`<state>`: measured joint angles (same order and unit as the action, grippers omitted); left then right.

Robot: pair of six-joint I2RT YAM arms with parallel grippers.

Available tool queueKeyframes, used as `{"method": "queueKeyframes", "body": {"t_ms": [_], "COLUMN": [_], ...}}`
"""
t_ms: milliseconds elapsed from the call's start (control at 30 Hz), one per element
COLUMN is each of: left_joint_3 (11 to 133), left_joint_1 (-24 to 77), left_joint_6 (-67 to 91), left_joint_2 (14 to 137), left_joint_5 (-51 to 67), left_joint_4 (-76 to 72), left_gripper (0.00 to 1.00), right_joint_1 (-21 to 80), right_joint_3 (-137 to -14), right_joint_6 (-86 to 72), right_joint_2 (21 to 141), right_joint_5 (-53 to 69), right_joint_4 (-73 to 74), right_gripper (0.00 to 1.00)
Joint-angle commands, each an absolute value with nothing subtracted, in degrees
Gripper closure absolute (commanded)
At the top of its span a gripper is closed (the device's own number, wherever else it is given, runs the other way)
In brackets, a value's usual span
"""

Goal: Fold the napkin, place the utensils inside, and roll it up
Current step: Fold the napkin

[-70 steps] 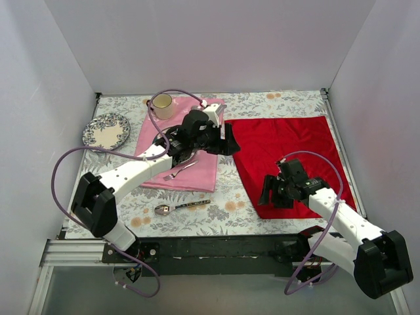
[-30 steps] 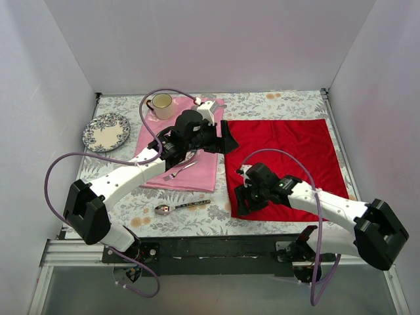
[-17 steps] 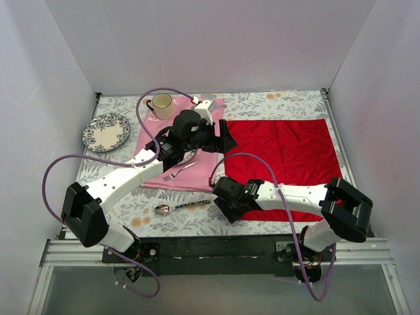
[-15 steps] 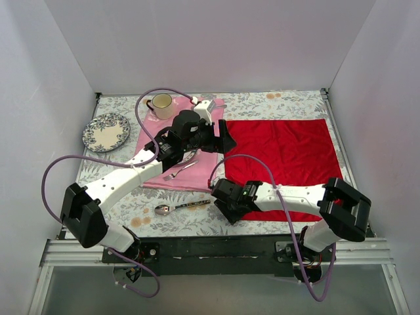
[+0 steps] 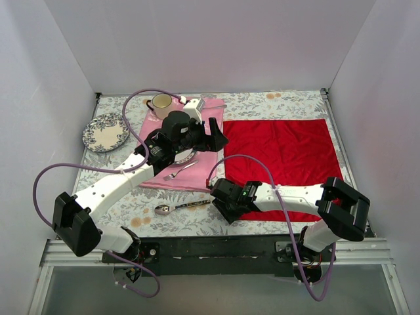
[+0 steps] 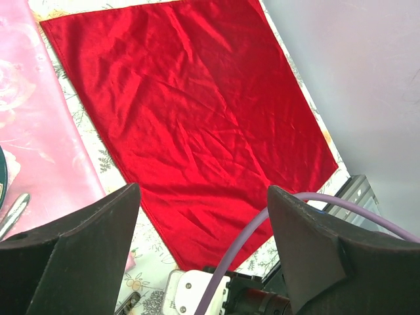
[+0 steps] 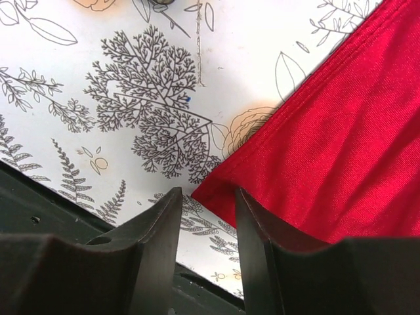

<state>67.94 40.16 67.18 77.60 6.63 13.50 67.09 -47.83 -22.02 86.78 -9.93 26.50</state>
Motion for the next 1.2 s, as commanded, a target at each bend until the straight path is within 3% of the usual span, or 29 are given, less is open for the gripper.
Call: {"method": "queueKeyframes", "body": {"t_ms": [0, 167, 233, 633, 833, 1000, 1167], "left_joint_3": [67.1, 66.9, 66.6, 66.4, 66.3, 66.3, 66.3], "left_joint_1": [39.6, 38.9, 38.8, 36.9, 35.9, 35.8, 35.8], "left_joint_6": [67.1, 67.1, 67.1, 67.3, 67.4, 67.7, 68.4], "left_joint_2": [75.1, 74.6, 74.1, 73.8, 74.4, 74.9, 77.1], "left_joint_5": [6.2, 6.4, 6.1, 6.6, 7.5, 8.5, 11.9], "left_joint_4": [13.7, 13.8, 13.8, 13.4, 13.1, 12.1, 12.1], "left_gripper": [0.22, 0.22, 0.21, 0.2, 0.2, 0.2, 0.16], "right_joint_1": [67.2, 67.2, 67.2, 69.5, 68.2, 54.6, 30.4], "right_joint_3": [-47.3, -44.7, -43.6, -46.8, -49.6, -50.8, -54.0], "right_joint_6": [-20.8, -22.0, -22.7, -25.9, -27.1, -25.3, -18.7], "right_joint_2": [86.7, 87.9, 88.0, 89.7, 81.5, 76.6, 77.2], "right_joint_5": [-9.0, -8.3, -9.2, -19.5, -22.1, -22.8, -25.8], "right_joint_4": [24.8, 24.3, 25.1, 29.7, 31.1, 33.7, 30.5], "right_gripper": [0.53, 0.53, 0.57, 0.99, 0.99, 0.99, 0.99]}}
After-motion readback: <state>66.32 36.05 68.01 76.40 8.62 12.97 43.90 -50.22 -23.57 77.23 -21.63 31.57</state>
